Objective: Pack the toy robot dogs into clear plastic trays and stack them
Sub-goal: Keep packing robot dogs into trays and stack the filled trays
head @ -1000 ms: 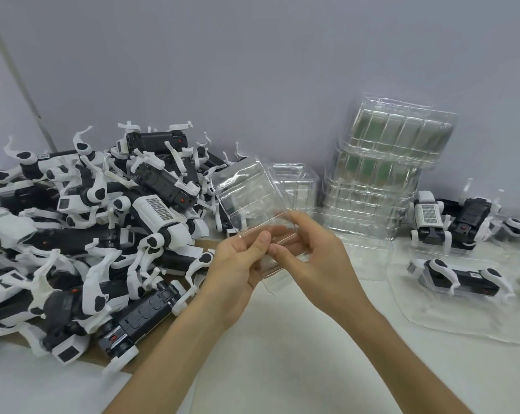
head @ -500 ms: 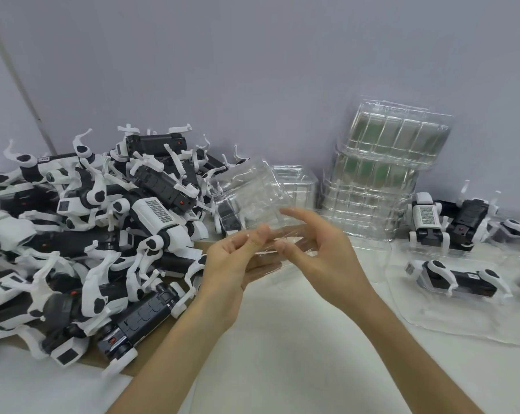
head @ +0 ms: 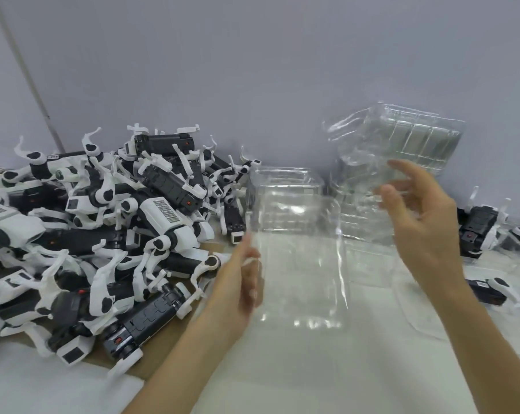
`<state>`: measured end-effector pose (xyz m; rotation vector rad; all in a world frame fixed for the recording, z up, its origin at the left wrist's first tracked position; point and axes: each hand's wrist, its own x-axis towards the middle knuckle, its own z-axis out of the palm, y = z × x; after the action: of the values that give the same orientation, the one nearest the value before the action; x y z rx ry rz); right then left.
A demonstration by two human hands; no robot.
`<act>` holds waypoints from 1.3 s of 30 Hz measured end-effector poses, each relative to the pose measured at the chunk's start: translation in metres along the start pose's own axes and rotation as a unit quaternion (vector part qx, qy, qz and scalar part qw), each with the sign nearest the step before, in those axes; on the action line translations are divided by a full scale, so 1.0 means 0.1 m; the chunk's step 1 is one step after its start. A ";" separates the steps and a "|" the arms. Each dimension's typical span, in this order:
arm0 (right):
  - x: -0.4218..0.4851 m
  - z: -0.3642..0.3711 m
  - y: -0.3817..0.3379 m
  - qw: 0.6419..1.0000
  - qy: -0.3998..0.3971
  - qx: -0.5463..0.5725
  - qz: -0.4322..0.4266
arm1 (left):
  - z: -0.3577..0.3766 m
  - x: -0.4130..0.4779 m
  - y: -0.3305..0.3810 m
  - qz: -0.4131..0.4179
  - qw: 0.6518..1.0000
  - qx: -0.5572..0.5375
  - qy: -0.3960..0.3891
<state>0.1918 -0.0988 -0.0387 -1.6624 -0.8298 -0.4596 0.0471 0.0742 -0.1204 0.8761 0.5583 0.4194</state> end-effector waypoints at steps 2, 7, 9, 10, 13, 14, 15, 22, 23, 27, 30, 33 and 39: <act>0.03 0.07 -0.05 0.998 -0.016 -0.035 -0.046 | -0.05 0.02 -0.15 -0.057 0.997 0.001 -0.047; 0.24 0.54 -0.09 0.971 -0.070 -0.166 -0.157 | -0.17 0.14 -0.21 -0.068 0.990 -0.021 -0.125; 0.46 0.73 -0.05 0.962 -0.106 -0.200 -0.153 | -0.21 0.19 -0.22 -0.058 0.989 -0.047 -0.131; 0.58 0.82 -0.03 0.958 -0.125 -0.214 -0.141 | -0.23 0.22 -0.23 -0.053 0.988 -0.055 -0.133; 0.93 1.06 0.08 0.948 -0.172 -0.254 -0.083 | -0.25 0.32 -0.23 -0.060 0.980 -0.091 -0.166; 1.03 1.12 0.12 0.938 -0.189 -0.282 -0.064 | -0.25 0.35 -0.23 -0.066 0.975 -0.104 -0.187; 1.10 1.16 0.15 0.920 -0.212 -0.326 -0.051 | -0.25 0.37 -0.23 -0.068 0.970 -0.113 -0.206; 0.88 0.91 0.23 0.974 -0.161 -0.159 0.027 | -0.31 0.43 -0.26 -0.088 0.963 -0.143 -0.212; 0.76 0.78 0.27 0.963 -0.211 -0.167 0.030 | -0.30 0.42 -0.25 -0.091 0.963 -0.151 -0.202; 0.27 0.27 0.59 0.873 -0.369 -0.309 0.073 | -0.25 0.36 -0.21 -0.076 0.970 -0.173 -0.151; -0.13 0.13 0.82 0.837 -0.363 -0.405 0.065 | -0.20 0.30 -0.19 -0.075 0.971 -0.183 -0.135; -0.42 0.14 0.84 0.890 -0.299 -0.344 -0.003 | -0.18 0.19 -0.17 -0.070 0.978 -0.147 -0.132; -0.84 0.06 0.46 0.925 -0.252 -0.259 -0.114 | -0.12 0.06 0.19 0.028 0.989 -0.053 -0.134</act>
<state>0.1681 -0.1202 -0.1294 -2.2345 -1.3795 -0.4401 0.0421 0.0957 -0.1125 0.8304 0.2615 0.3717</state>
